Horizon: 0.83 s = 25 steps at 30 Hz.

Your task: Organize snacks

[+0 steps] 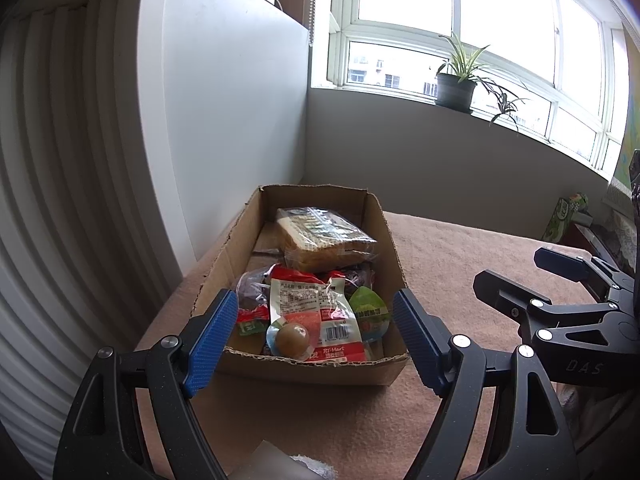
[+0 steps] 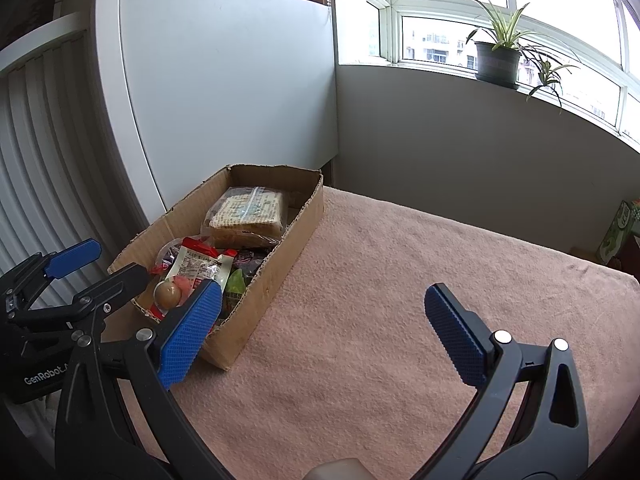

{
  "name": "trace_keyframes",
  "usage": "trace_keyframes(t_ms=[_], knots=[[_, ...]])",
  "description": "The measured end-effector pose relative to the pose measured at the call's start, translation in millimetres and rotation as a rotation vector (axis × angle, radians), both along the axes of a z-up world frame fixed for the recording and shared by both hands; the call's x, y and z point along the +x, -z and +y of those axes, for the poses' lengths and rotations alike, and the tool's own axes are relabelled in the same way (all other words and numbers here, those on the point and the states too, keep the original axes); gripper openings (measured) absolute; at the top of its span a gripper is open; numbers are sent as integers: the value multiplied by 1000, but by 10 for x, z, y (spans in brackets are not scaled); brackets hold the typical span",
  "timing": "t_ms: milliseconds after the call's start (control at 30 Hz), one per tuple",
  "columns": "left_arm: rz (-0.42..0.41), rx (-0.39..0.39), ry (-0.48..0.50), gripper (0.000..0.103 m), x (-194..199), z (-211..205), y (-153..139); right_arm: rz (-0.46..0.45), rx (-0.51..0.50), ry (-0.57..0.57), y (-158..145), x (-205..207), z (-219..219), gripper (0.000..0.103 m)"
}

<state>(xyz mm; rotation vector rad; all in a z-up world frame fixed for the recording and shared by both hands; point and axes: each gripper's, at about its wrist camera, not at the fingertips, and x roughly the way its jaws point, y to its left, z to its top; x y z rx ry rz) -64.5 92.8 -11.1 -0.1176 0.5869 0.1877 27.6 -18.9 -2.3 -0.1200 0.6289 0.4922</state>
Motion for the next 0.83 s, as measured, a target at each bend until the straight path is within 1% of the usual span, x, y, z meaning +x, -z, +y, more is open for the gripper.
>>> trace_keyframes(t_ms=[667,733,833], knots=[[2,5,-9,80,8,0,9,15,-26,-5,56,9,9,103],[-5,10,-12,82,0,2,5,15,-27,-5,57,11,11,103],[-13,15,-10,82,-5,-2,3,16,-27,-5,58,11,8,103]])
